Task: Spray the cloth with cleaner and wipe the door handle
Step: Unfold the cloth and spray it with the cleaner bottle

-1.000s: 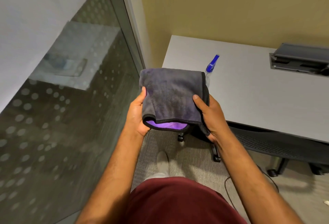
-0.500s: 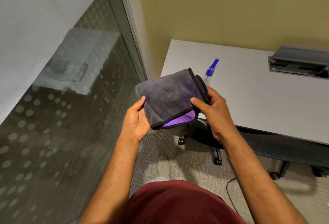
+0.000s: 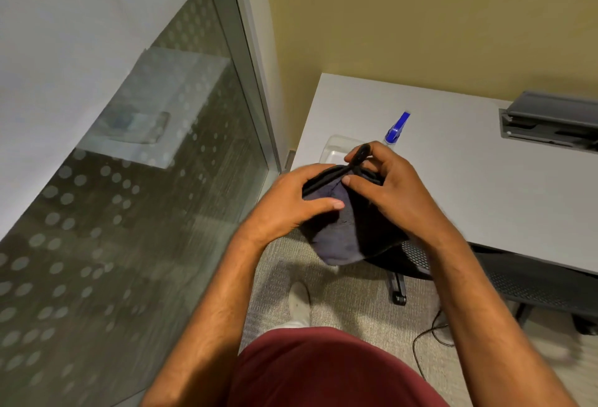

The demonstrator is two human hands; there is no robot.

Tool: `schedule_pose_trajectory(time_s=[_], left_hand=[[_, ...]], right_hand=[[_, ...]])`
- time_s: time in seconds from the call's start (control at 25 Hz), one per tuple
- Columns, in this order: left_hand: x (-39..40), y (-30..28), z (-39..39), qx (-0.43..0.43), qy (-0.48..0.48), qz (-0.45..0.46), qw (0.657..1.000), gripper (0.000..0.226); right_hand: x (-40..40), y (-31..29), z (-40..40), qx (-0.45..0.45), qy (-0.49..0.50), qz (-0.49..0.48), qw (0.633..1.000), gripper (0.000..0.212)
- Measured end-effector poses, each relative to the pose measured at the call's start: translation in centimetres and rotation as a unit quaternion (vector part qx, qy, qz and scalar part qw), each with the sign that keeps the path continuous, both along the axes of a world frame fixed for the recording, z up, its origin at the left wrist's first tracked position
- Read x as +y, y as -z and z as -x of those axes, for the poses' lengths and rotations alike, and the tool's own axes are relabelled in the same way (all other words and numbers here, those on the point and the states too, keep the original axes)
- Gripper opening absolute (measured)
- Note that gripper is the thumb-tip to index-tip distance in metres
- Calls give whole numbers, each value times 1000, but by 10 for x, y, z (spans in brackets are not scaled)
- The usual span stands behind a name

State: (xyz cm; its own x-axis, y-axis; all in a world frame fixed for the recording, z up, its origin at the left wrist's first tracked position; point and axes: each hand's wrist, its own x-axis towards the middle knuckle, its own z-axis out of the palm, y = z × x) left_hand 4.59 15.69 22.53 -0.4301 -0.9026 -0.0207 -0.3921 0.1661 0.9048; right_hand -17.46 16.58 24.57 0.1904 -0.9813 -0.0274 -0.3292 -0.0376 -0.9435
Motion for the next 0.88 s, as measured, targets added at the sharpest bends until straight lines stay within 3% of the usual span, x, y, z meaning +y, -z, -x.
schedule_pose_trajectory(time_s=[0.08,0.2,0.28,0.44,0.68,0.88], left_hand=[[1,1,6,-2,-51,12,999,33],[2,4,9,30,-94,-8,995,26],[3,4,9,86,-102,-38,990,23],[2,7,10,127,-147,-63,979,22],[-1,11,14,137,-181,-80,971,23],[-2,11,10,209,-154,-135,956,33]], right_hand=[[-3,2,1,-47,-1,-12,999,25],[-5,9,3,-106,29,-55,992,23],[-5,14,6,-100,42,-90,990,26],[-4,30,13,-75,11,-150,986,28],[-12,41,7,-80,83,-127,985,14],[-21,37,4,-87,103,-104,985,12]])
